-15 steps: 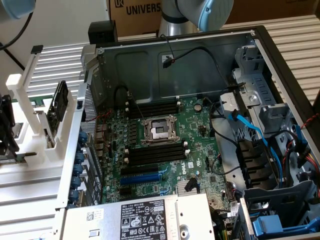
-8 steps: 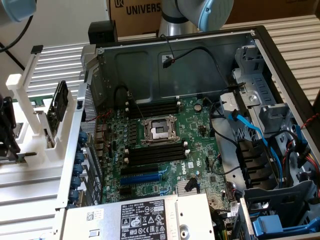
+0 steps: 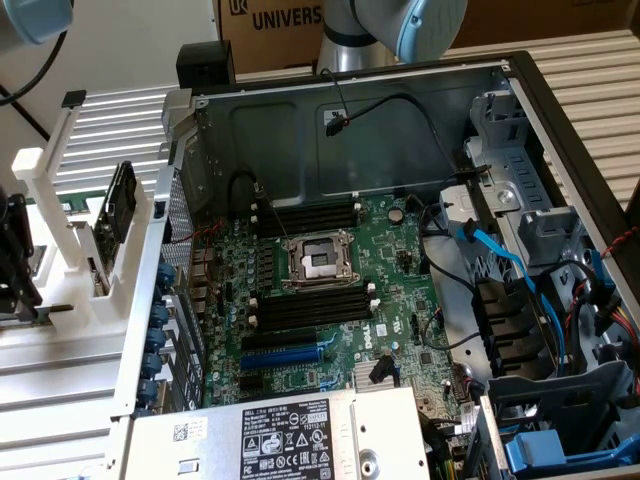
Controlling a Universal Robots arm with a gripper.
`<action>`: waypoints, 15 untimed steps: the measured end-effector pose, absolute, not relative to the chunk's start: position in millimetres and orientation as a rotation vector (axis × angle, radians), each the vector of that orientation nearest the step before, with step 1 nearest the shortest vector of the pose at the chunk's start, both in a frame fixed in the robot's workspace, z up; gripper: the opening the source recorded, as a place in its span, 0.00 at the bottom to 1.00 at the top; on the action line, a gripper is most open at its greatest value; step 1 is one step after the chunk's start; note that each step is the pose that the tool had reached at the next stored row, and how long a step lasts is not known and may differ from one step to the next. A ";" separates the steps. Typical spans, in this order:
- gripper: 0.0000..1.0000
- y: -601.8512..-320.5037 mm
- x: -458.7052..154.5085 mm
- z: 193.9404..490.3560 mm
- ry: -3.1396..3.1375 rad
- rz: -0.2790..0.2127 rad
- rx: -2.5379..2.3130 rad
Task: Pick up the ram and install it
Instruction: 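Pick up the ram and move it above insertion slot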
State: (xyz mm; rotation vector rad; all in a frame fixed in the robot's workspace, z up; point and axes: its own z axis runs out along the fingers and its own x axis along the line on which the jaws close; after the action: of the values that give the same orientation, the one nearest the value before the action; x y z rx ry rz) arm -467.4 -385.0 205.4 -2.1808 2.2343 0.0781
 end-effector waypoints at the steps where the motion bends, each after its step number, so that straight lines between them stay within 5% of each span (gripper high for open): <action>1: 0.24 -385.0 -467.4 205.3 2.234 0.078 -2.181; 15: 0.24 -384.6 -467.5 197.9 2.231 0.076 -2.177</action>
State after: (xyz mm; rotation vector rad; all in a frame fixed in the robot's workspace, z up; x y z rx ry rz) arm -467.5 -384.6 197.9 -2.1772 2.2306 0.0757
